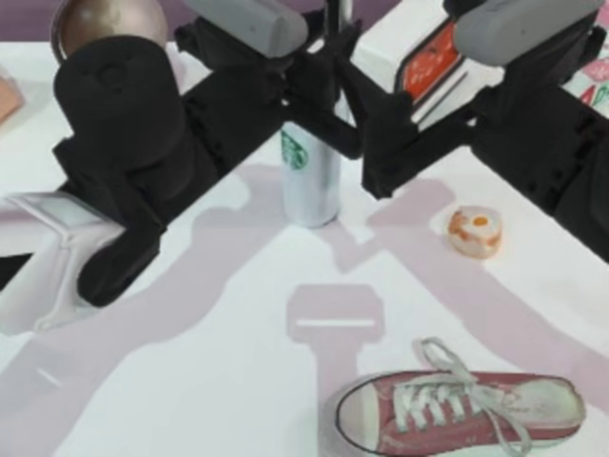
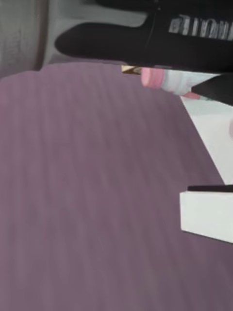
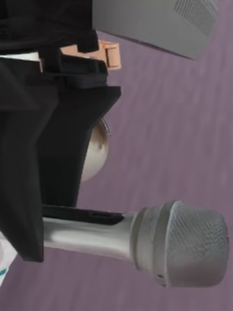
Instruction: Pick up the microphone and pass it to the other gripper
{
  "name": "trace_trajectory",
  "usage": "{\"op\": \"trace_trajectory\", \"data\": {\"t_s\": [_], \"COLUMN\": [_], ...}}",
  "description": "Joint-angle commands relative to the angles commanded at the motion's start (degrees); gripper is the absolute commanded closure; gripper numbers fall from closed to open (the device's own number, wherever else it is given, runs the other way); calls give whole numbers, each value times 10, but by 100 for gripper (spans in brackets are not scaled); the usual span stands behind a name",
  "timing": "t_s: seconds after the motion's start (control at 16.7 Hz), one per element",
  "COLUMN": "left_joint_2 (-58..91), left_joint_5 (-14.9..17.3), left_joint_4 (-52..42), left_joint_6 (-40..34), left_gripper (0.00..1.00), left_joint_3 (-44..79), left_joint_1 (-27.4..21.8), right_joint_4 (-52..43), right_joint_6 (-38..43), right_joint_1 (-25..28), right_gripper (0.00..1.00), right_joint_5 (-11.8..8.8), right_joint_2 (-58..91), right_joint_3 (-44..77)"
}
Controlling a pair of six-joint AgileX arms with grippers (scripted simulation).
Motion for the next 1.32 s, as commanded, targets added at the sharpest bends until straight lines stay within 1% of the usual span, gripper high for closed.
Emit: {"op": "trace_trajectory", "data": {"t_s": [0.42,0.54,0.78,1.32], "left_joint_2": [0,0,0,0], "left_joint_5": [0,0,0,0], "left_joint_4": [0,0,0,0], "left_joint_6": [0,0,0,0], "left_gripper": [100,100,100,100], "left_joint_3": [0,0,0,0], "left_joint_1": [0,0,0,0], "right_joint_4": [40,45,46,46], "right_joint_6": [0,0,0,0], "right_joint_1": [-16,-19,-20,-20], "right_gripper": [0,0,0,68], "right_joint_5": [-13,-16,-17,-17], "right_joint_2": [183,208,212,212], "right_joint_3": [137,160,163,163]}}
